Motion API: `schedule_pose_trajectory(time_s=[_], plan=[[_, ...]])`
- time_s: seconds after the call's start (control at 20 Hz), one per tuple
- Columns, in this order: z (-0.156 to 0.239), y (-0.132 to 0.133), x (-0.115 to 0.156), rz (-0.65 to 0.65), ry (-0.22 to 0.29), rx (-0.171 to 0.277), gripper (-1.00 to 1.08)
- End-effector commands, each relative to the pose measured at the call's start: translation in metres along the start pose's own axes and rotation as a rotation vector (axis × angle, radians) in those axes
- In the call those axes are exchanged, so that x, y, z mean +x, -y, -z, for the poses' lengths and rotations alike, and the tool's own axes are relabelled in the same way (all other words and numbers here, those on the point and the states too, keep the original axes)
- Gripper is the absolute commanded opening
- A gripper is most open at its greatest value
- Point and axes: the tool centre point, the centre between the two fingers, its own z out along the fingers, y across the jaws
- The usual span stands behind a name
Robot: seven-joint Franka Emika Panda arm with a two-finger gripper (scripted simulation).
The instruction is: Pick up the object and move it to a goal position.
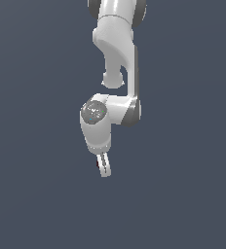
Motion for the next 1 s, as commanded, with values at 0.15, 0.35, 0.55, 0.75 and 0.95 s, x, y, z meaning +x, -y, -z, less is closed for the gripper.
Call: schedule_pose_trajectory(time_s=[0.15, 0.35, 0.55, 0.75, 0.95], plan=[[-0.004, 0.002, 0.003, -0.066, -0.003, 0.000, 1.00], [-0.005, 0.003, 0.004, -0.083, -0.004, 0.000, 1.00], [-0.007, 0.003, 0.004, -0.080, -0.003, 0.000, 1.00], [-0.019, 0.002, 0.004, -0.081, -0.003, 0.000, 1.00], [-0.041, 0.001, 0.004, -0.084, -0.003, 0.000, 1.00]])
